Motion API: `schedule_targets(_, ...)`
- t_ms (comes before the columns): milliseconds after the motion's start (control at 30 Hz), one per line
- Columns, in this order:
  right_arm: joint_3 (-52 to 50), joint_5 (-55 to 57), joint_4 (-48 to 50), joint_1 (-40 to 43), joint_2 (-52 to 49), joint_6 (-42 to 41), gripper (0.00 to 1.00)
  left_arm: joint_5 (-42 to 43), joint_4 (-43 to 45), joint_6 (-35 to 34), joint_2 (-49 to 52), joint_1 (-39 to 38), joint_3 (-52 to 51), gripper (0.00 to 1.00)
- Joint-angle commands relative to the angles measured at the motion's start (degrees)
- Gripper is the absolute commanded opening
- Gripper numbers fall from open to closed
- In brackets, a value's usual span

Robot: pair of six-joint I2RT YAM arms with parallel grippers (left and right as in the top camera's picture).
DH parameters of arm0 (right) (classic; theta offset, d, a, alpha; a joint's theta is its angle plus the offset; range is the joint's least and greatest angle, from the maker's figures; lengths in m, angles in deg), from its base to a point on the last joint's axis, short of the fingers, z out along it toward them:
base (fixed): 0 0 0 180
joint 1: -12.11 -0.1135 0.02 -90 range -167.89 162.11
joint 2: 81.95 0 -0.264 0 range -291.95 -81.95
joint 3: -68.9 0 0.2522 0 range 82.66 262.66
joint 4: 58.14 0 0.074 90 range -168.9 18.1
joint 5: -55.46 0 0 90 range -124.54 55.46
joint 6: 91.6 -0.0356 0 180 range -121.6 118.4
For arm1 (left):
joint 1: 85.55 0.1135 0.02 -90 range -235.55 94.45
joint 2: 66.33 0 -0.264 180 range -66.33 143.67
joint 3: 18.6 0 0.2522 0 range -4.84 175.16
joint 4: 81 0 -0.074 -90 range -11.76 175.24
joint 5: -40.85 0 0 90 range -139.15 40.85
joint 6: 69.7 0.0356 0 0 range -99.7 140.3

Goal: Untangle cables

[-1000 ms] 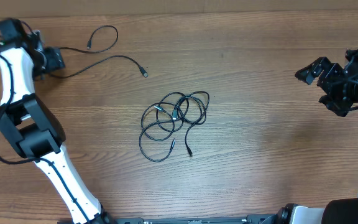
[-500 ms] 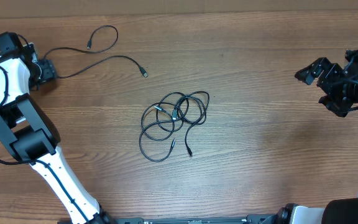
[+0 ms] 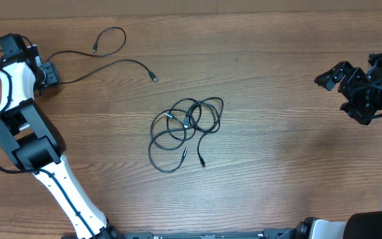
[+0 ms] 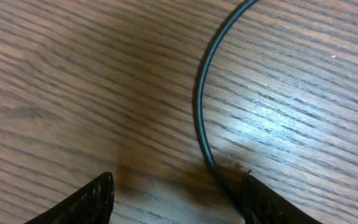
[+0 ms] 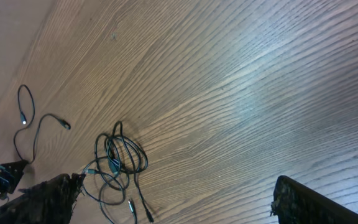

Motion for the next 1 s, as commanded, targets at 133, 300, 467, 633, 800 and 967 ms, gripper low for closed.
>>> schedule_targets(133,-0.2,2.16,0.15,-0.17,-0.24,0.33,1.0,-4.55,-0.63,4.17,2.1,-1.14,-0.52,0.54)
schedule_targets(300,-0.2,2.19,0.22,-0.17,-0.22,0.33,1.0,-3.15,-1.22,4.83,3.06,-0.52,-0.57,0.61)
schedule_targets(467,-0.2,2.19,0.07,-0.17,-0.22,0.35,1.0,0.83,-1.2,4.17,4.17,1.11,-0.59,0.41)
schedule_targets(633,-0.2,2.16,-0.04,-0.17,-0.24,0.31,1.0,3.65,-0.57,3.78,5.86,2.91,-0.59,0.09)
schedule_targets(800,-0.2,2.19,-0.59,-0.17,-0.24,0.33,1.0,4.74,1.75,3.78,5.92,3.98,-0.46,0.04)
schedule_targets(967,-0.2,2.19,-1.55,-0.17,-0.24,0.31,1.0,4.98,3.26,4.68,5.92,5.55,3.06,0.04)
